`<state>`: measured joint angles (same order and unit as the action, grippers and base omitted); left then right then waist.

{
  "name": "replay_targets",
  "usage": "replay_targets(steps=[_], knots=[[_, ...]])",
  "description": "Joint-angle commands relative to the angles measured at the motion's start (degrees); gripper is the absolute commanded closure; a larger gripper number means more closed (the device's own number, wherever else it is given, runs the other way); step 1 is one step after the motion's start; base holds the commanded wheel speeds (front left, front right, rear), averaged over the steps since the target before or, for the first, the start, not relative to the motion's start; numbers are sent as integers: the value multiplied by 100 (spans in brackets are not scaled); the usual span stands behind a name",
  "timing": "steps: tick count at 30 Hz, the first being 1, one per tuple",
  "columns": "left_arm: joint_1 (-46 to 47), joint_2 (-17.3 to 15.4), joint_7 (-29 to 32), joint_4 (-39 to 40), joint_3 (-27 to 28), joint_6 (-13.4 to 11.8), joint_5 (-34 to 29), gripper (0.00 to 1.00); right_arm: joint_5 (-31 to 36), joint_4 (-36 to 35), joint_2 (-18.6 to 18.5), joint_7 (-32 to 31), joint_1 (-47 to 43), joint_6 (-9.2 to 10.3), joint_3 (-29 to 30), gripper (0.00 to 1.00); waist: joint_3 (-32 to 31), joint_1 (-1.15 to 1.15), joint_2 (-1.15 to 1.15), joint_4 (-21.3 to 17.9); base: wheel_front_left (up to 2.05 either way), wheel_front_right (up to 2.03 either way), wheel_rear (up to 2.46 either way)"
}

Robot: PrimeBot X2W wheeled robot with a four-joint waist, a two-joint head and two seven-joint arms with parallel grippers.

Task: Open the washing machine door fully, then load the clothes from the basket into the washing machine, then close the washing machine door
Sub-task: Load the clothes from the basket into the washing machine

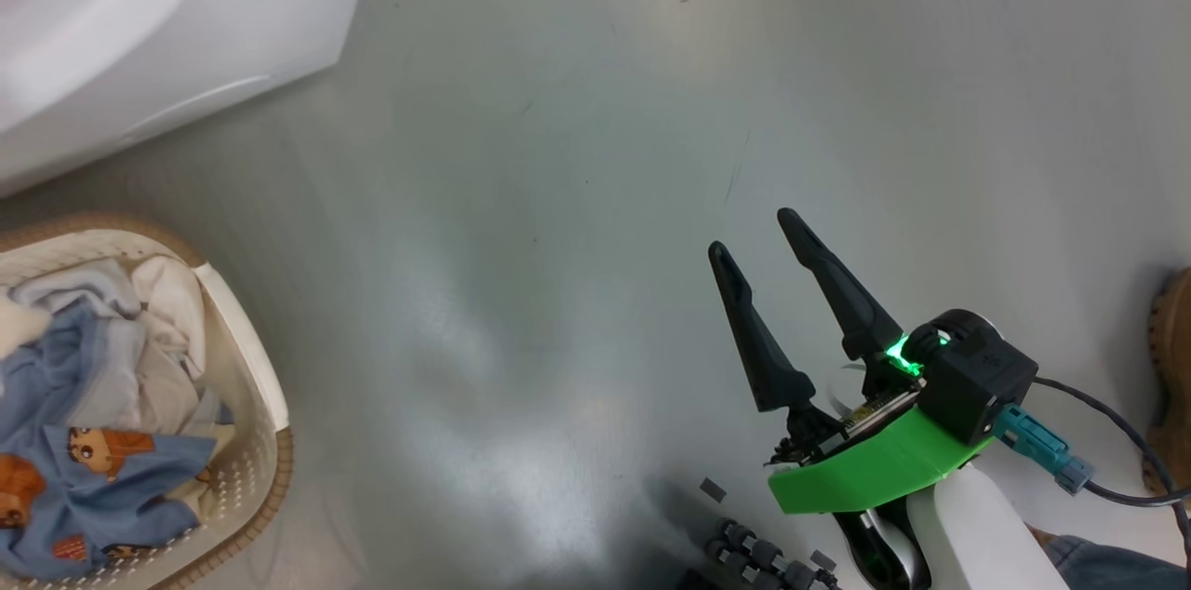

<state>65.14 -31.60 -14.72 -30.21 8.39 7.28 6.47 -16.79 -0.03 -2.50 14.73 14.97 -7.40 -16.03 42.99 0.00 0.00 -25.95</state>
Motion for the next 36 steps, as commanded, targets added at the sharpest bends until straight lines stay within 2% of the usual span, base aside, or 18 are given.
replay_targets(steps=[1, 7, 8, 9, 10, 17, 22, 31, 36], knots=[[-100, -260, -28, -178, -14, -6, -111, 100, 21, -79, -38, 27, -270, -9, -111, 0, -81, 0, 0, 35, 0, 0, 0], [-66, -224, -28, -847, -155, -7, -179, 100, 52, -10, -38, 27, -345, -9, -81, 0, -276, 0, 0, 83, 0, 0, 0], [-53, -201, -28, -1005, -177, -18, -188, 95, 67, -1, -38, 27, -356, -9, -70, 0, -316, 0, 0, 98, 0, 0, 0], [-28, -164, -28, -1144, -203, -22, -189, 64, 86, 10, -38, 27, -368, -9, -60, 0, -357, 0, 0, 117, 0, 0, 0], [31, -83, -28, -1345, -238, -46, -180, 0, 125, 35, -38, 27, -384, -9, -41, 0, -431, 0, 0, 160, 0, 0, 0], [147, 181, -25, -2429, -393, -160, -183, 0, 226, 148, -38, 27, -446, -9, 42, 0, -766, 0, 0, 318, 0, 0, 0], [141, 405, -27, -2837, -501, -222, -181, 0, 279, 243, -38, 27, -451, -9, 62, 0, -1043, 0, 0, 468, 0, 0, 0], [-345, 935, -27, -2952, -434, -419, 34, 0, 374, 448, -38, 27, -480, -9, 209, 0, -1690, 0, 0, 822, 0, 0, 0], [-953, 1343, -28, -2672, -538, -389, 44, 0, 456, 582, -38, 27, -570, -9, 418, 0, -2129, 0, 0, 1095, 0, 0, 0]])
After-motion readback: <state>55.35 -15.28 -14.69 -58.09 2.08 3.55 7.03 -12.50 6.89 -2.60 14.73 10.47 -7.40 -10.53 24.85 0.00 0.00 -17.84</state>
